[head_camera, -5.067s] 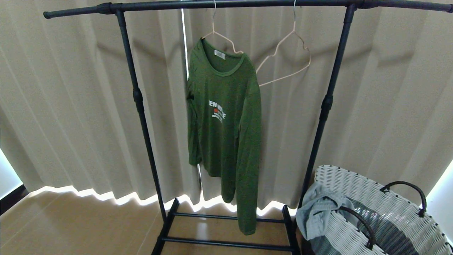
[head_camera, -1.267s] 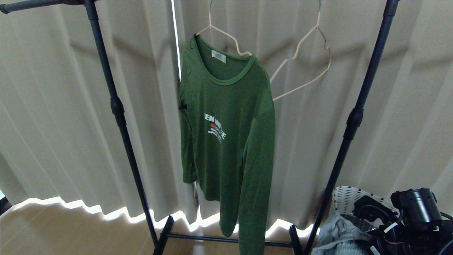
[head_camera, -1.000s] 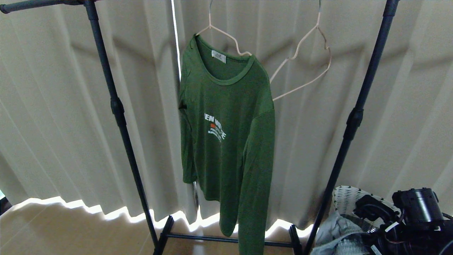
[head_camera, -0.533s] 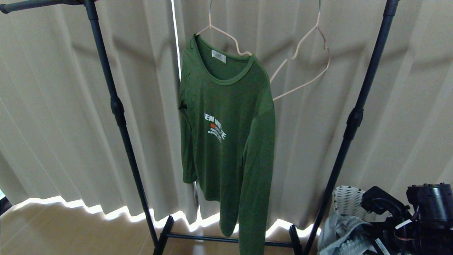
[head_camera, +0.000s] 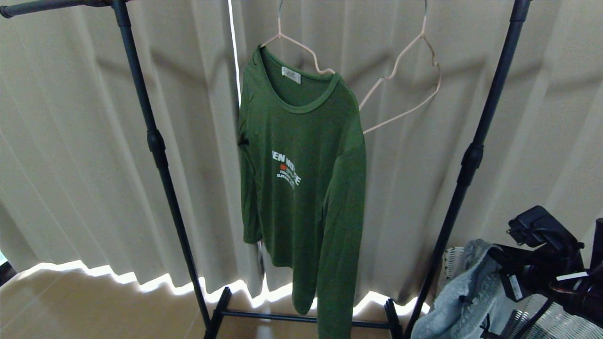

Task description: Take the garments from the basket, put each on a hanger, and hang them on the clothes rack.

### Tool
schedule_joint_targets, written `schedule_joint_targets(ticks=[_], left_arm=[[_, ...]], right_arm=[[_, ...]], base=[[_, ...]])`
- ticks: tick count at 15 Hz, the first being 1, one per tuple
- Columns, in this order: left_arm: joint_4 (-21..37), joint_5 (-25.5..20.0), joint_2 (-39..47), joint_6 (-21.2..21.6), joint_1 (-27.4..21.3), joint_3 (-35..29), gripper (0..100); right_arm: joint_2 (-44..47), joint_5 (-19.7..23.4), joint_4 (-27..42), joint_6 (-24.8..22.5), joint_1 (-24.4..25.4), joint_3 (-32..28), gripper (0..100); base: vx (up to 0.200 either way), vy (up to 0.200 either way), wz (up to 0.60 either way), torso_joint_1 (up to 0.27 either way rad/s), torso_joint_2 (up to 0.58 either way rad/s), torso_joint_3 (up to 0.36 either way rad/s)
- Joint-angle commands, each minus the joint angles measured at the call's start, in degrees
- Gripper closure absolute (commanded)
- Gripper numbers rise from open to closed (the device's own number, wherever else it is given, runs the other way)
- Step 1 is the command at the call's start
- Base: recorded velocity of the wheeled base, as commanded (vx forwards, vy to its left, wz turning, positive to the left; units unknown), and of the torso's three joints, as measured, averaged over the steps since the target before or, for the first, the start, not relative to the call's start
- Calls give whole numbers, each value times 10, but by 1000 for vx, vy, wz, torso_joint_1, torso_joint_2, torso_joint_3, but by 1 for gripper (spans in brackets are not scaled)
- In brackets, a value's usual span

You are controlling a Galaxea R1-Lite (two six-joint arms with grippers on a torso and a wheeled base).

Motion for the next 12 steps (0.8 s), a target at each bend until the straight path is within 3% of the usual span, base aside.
schedule_joint_targets(ticks=[1,12], left_arm=[[0,0,0,0,0,0,0],[0,0,0,-1,0,0,0]], right_arm=[[-16,0,-6,0,0,-4,100],[-58,26,-10,10,4,29,100]], base=[[0,0,0,0,0,0],[0,0,0,0,0,0]])
